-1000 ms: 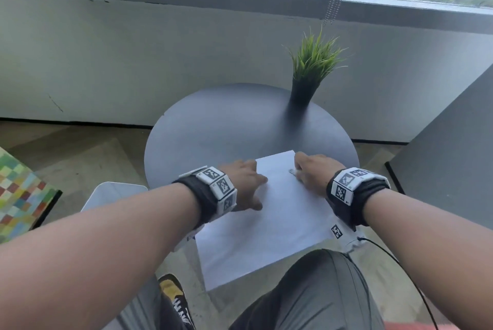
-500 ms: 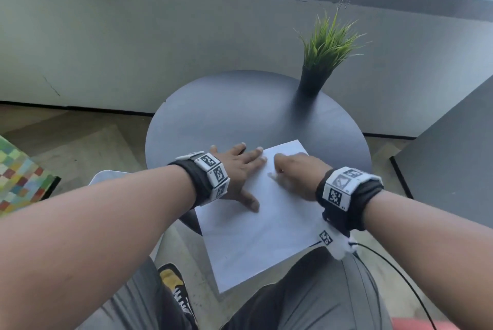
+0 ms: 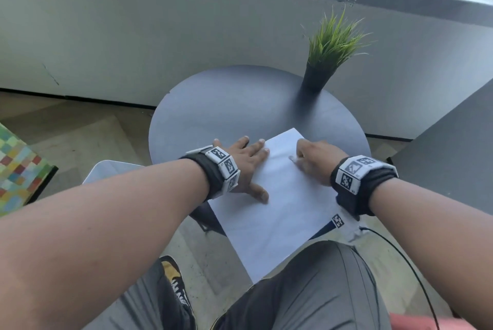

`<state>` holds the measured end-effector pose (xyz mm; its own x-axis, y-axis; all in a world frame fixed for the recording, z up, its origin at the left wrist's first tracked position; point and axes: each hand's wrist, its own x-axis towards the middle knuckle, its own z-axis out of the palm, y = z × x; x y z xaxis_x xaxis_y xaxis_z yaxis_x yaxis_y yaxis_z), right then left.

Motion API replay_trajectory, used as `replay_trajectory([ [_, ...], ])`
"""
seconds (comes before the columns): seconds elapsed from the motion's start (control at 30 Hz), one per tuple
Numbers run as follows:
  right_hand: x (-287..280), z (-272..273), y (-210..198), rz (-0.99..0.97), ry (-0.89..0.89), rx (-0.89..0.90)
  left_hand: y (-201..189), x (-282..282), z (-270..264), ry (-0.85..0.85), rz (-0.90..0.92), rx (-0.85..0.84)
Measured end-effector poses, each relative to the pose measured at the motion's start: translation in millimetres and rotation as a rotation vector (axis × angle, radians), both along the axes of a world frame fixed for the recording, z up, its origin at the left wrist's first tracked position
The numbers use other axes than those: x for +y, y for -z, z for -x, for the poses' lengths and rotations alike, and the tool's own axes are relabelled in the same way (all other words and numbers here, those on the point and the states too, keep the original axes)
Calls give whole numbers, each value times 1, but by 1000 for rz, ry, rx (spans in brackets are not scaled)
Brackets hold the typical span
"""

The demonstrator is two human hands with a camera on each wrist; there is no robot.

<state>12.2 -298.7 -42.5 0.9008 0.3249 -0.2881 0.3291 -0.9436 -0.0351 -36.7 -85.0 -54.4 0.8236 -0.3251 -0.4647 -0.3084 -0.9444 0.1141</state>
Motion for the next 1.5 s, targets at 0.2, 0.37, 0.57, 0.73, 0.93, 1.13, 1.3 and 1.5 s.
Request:
replay_trajectory([
  [0.2,2,-12,4,14,106,5,-8,35,14,61,-40,-17],
  [0.37,29,19,-7,11,-14,-8,1,45,29,55,-41,-18],
  [0.57,61,86,-17,-42,-445,182,8,44,29,49,-54,-34],
  [0.73,48,57,-11,-8,-203,19,5,37,28,27,-65,-26],
  [0.93,55,92,-15,2,-388,154,0,35,29,11,-87,-11],
  [1.13,23,53,-4,-65,27,32,-15,32,28,39,-76,-106],
  [1.3,28,56,-2,-68,65,35,-8,18,40,-84,-56,-32],
  [1.5,50,88,-9,-66,-339,67,2,15,45,-82,-44,-56],
])
